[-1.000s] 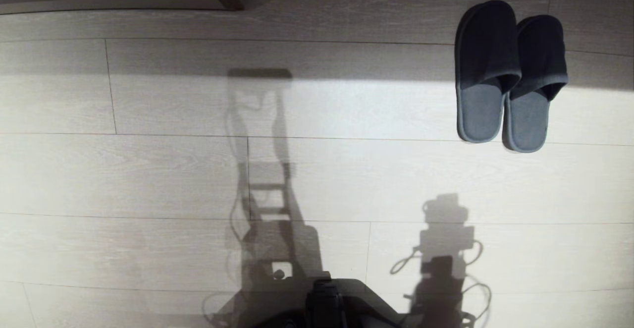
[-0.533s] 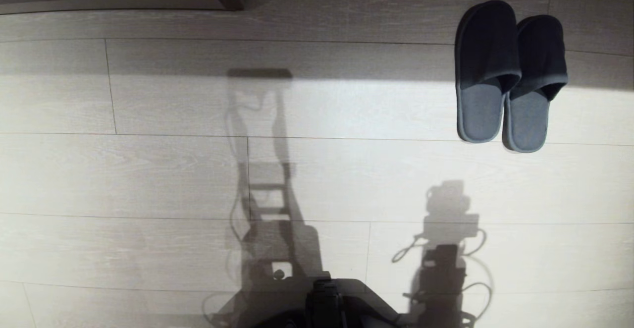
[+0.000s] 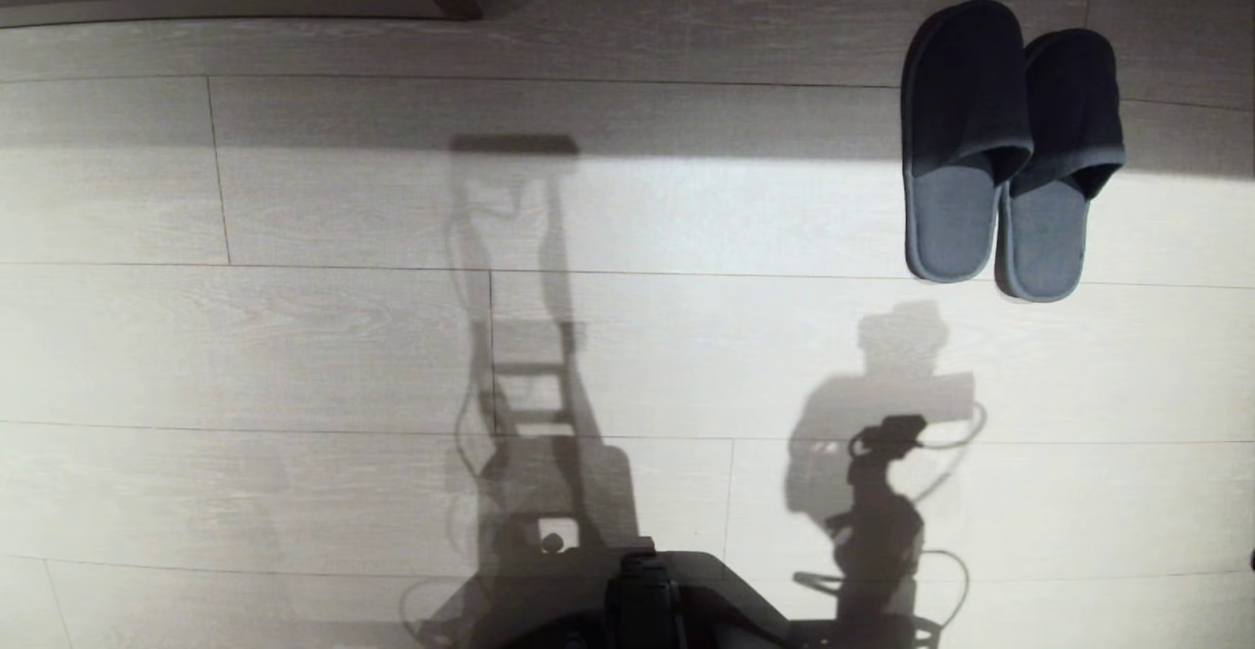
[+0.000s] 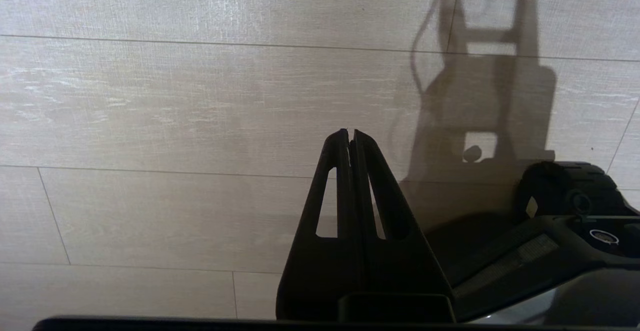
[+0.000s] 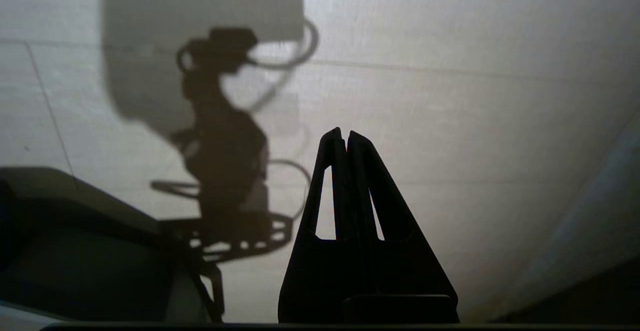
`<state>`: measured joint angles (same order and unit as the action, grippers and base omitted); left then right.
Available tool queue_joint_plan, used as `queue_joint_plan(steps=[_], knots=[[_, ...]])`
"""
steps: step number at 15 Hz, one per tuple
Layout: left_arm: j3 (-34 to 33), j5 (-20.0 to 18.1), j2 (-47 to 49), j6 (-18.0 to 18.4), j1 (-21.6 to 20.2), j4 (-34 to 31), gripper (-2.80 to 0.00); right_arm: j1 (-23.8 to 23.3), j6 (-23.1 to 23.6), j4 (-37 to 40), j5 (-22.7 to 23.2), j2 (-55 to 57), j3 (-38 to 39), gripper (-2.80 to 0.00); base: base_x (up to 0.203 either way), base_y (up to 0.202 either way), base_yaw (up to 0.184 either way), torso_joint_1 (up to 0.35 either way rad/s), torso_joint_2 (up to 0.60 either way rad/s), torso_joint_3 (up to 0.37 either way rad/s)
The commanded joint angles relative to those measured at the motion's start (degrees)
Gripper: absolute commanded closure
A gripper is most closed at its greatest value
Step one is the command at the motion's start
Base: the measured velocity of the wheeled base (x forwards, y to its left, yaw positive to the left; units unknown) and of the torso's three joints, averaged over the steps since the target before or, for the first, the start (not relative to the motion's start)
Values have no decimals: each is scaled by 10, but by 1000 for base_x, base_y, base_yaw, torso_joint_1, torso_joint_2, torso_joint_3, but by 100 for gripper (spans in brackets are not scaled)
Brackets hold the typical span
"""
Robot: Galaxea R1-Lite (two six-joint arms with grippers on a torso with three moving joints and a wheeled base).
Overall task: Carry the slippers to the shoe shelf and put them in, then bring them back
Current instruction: Pick up the slippers on the floor
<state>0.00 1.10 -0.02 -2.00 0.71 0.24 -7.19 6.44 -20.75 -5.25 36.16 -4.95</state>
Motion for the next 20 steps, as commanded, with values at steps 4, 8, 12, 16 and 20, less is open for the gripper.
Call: queue_joint_plan(steps=[4,8,12,16,20], knots=[[0,0,0,0,0,0,0,-43,22,-66,2,132,46,0,0,0,0,0,0,0],[0,0,0,0,0,0,0,-50,27,-316,1,296,67,0,0,0,0,0,0,0],[0,0,0,0,0,0,0,-63,28,-549,2,447,72,0,0,0,0,0,0,0],[0,1,0,0,0,0,0,-67,22,-663,8,554,72,0,0,0,0,0,0,0],[0,0,0,0,0,0,0,-66,21,-664,20,602,23,0,0,0,0,0,0,0]])
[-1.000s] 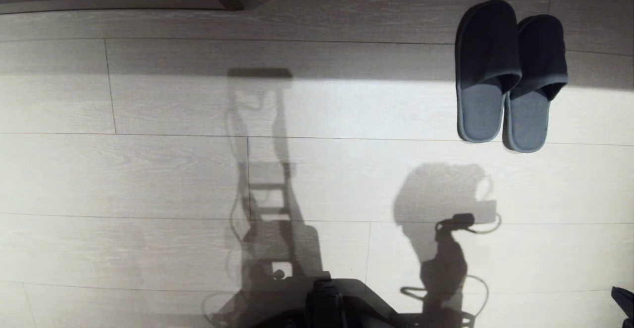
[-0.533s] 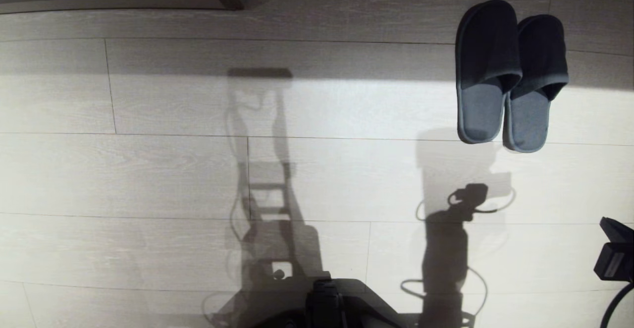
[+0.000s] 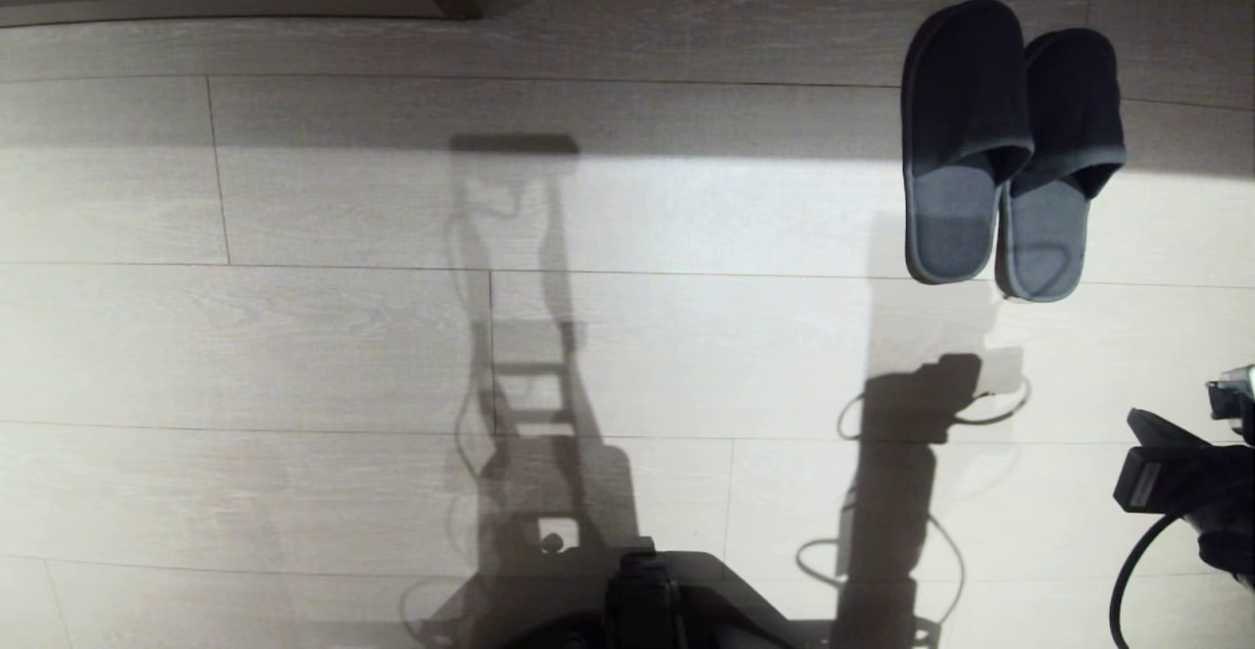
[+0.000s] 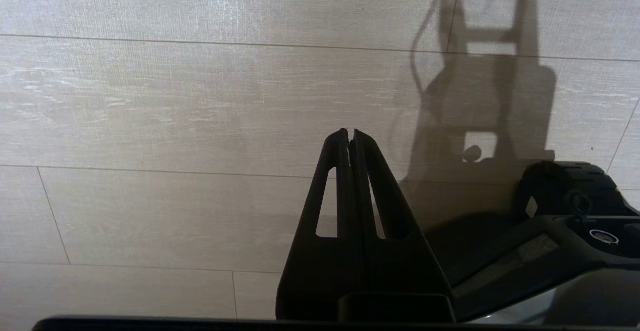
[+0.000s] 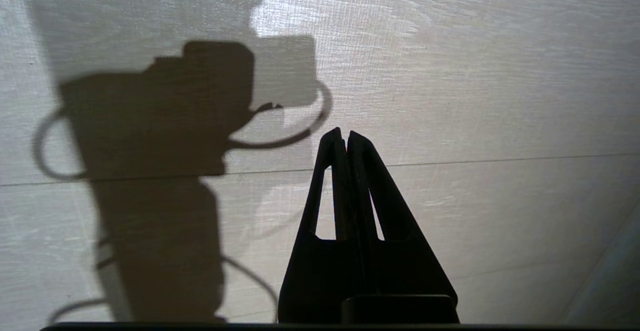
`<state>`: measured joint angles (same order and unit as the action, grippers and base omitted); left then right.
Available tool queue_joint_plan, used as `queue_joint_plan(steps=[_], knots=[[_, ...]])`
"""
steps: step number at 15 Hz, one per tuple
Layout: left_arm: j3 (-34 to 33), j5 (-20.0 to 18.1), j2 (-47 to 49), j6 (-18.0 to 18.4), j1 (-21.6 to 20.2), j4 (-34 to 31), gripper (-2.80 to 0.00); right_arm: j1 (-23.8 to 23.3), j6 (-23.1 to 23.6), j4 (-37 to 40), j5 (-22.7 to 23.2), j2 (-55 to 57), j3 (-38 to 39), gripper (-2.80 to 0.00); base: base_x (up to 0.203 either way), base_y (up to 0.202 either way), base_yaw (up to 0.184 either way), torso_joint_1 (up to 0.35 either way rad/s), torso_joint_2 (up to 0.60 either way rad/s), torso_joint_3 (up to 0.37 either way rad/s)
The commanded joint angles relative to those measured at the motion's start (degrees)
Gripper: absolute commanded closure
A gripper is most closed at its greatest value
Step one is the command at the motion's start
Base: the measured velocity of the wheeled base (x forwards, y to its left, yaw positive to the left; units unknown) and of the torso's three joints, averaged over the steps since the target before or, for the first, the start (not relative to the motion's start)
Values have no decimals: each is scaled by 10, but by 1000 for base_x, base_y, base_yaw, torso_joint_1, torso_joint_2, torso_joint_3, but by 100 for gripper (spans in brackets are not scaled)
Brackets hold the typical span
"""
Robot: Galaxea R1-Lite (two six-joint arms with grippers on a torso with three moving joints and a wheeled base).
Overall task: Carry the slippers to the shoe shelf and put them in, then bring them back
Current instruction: Pick up the slippers on the floor
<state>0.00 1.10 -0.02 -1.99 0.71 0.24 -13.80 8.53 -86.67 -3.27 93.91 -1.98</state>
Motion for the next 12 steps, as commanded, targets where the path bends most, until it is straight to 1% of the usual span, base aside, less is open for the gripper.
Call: queue_joint_plan(steps=[1,4,5,7,9,12], knots=[[0,0,0,0,0,0,0,1,2,-5,-1,34,-23,0,0,0,0,0,0,0],[0,0,0,0,0,0,0,9,6,-5,-1,60,-70,0,0,0,0,0,0,0],[0,0,0,0,0,0,0,13,6,-4,-1,66,-84,-280,0,0,0,0,0,0],[0,0,0,0,0,0,0,19,3,-4,-2,85,-126,-280,0,0,0,0,0,0],[0,0,0,0,0,0,0,21,3,-3,-2,94,-142,-280,0,0,0,0,0,0],[0,0,0,0,0,0,0,22,-6,-3,3,117,-209,-280,0,0,0,0,0,0]])
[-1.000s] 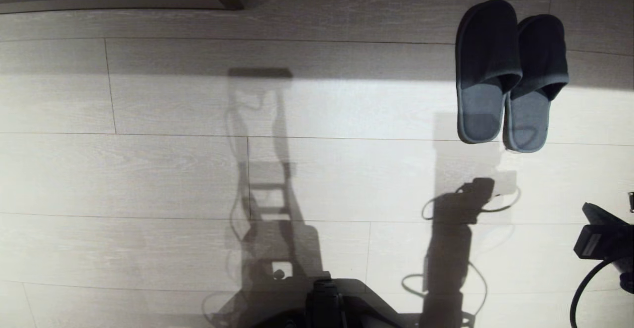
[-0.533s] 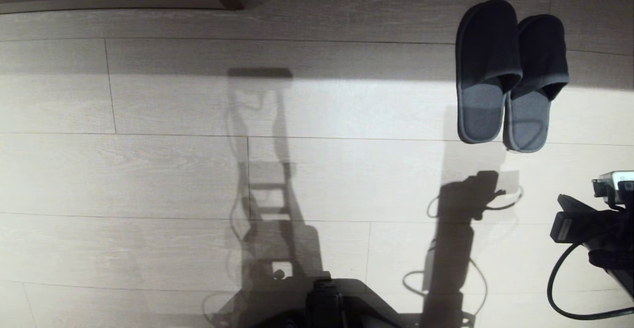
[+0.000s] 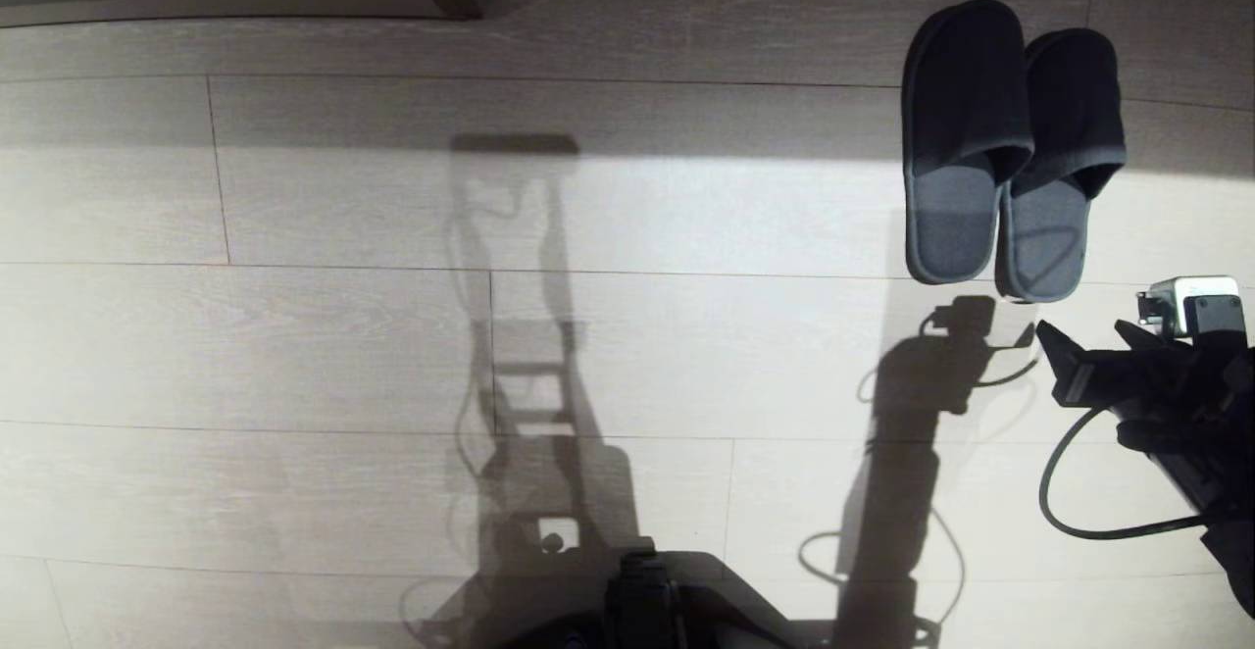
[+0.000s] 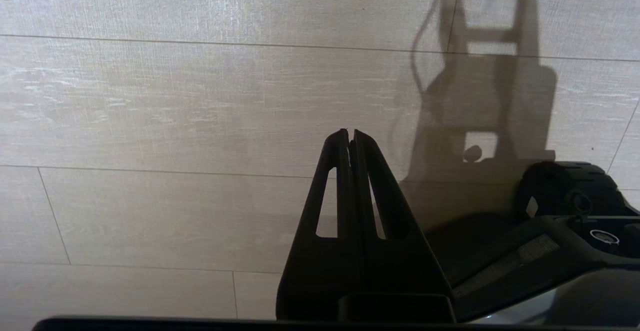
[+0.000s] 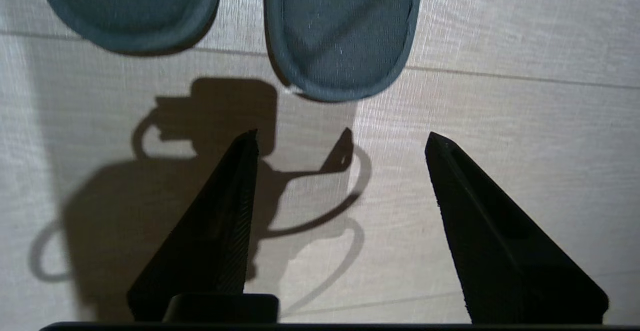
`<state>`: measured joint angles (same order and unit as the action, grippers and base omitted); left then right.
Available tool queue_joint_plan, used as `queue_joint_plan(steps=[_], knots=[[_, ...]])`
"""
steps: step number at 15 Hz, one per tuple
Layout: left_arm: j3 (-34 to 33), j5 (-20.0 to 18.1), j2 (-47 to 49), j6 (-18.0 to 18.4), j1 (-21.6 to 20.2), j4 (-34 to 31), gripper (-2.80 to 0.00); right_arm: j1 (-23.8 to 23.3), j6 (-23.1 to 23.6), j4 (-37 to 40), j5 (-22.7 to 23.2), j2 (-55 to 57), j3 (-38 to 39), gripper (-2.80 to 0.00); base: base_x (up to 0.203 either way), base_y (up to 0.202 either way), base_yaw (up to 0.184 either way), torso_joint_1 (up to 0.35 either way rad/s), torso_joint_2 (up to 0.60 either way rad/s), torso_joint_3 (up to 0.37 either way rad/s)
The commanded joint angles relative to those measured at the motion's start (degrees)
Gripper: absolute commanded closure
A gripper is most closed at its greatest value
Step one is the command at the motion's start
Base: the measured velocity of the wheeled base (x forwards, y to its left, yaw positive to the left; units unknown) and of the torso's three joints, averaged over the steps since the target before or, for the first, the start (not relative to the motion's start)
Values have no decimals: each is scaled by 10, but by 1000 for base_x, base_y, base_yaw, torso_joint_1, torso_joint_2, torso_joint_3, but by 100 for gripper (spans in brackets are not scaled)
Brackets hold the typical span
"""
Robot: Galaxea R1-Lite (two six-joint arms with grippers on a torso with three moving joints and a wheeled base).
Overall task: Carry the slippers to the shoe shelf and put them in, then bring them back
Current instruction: Pick up the slippers on the floor
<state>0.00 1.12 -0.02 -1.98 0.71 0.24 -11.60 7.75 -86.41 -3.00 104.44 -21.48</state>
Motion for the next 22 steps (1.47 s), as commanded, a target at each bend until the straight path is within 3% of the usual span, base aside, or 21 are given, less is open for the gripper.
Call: queue_joint_plan(steps=[1,10,22], knots=[[0,0,0,0,0,0,0,1,-2,-5,1,18,-30,-280,0,0,0,0,0,0],[0,0,0,0,0,0,0,41,-52,-6,3,65,-171,-280,0,0,0,0,0,0],[0,0,0,0,0,0,0,51,-68,-2,-7,158,-403,-280,0,0,0,0,0,0]])
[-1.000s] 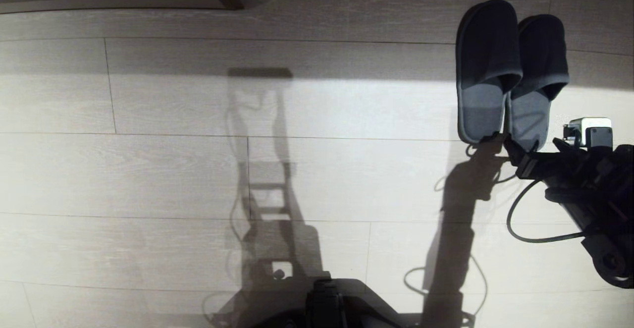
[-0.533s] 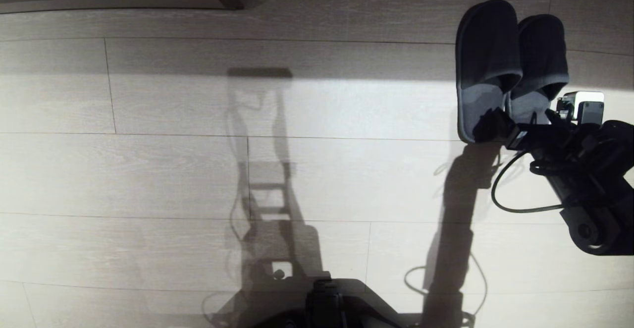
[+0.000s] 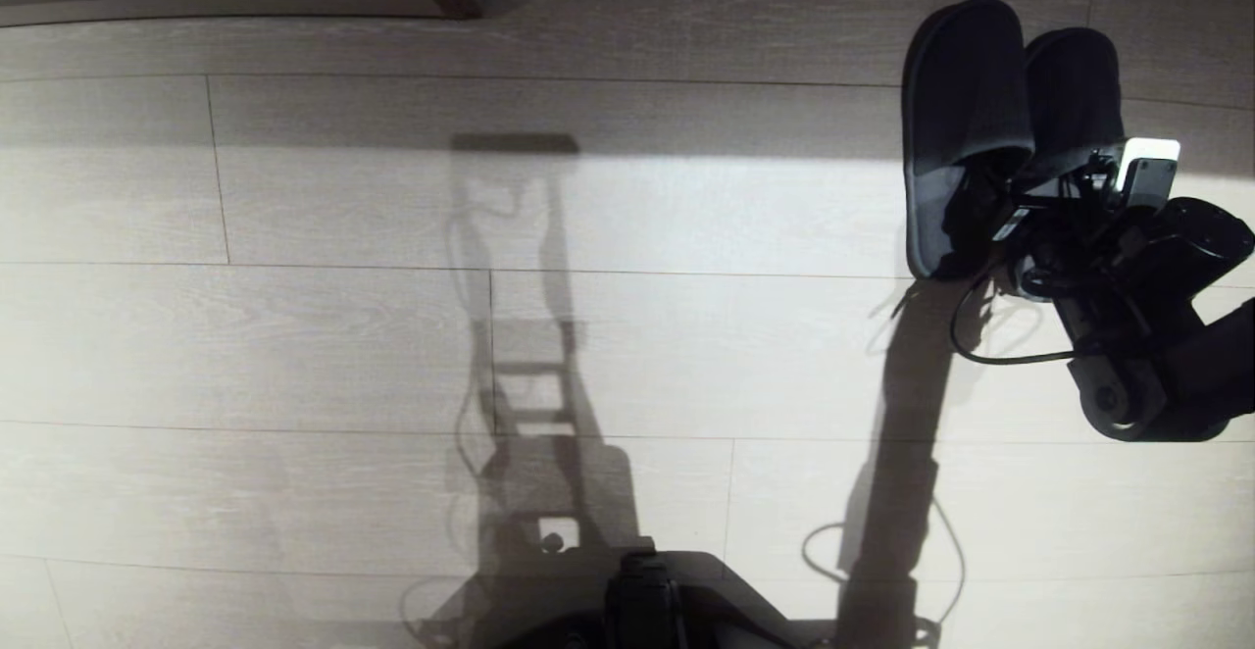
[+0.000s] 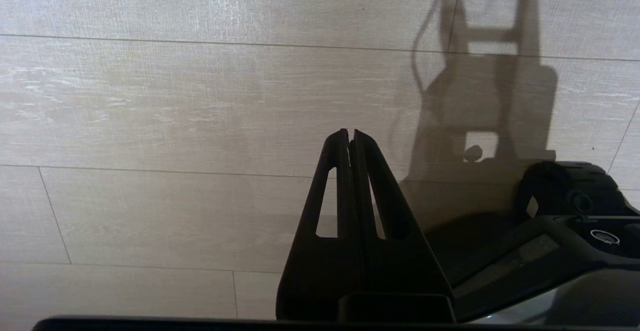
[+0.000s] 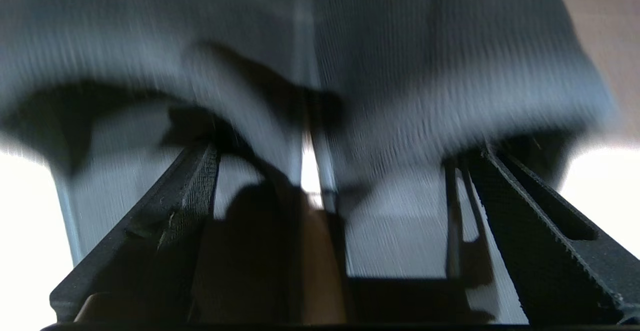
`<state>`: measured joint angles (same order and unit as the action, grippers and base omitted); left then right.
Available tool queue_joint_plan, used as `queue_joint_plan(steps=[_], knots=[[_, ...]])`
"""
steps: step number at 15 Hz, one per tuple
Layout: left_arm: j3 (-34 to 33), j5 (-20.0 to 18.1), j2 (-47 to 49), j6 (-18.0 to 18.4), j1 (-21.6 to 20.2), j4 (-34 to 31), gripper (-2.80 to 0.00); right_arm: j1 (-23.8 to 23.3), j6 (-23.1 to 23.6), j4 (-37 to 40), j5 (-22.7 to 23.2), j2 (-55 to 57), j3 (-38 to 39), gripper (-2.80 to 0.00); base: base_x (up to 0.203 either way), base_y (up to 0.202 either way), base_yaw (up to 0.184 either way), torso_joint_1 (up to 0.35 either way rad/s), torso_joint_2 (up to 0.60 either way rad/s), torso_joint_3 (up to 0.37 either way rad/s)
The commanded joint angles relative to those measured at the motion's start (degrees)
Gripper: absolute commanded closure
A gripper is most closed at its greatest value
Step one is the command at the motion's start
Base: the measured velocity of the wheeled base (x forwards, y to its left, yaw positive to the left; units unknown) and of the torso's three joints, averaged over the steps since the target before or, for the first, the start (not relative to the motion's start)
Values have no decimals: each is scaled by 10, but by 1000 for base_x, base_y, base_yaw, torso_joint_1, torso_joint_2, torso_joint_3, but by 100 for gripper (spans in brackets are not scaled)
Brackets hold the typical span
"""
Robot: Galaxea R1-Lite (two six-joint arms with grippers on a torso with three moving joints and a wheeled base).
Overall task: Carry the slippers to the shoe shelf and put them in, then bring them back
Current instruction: Pick up the slippers on the floor
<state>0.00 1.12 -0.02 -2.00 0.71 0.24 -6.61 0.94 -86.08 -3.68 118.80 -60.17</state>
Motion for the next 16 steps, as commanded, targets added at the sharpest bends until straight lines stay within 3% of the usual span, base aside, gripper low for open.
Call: queue_joint_plan(steps=[1,8,15,16], knots=[[0,0,0,0,0,0,0,3,-1,-4,0,25,-37,-280,0,0,0,0,0,0],[0,0,0,0,0,0,0,16,0,6,-1,63,-135,-280,0,0,0,0,0,0],[0,0,0,0,0,0,0,15,6,5,-1,66,-159,-280,0,0,0,0,0,0],[0,0,0,0,0,0,0,15,5,2,0,67,-157,0,0,0,0,0,0,0]])
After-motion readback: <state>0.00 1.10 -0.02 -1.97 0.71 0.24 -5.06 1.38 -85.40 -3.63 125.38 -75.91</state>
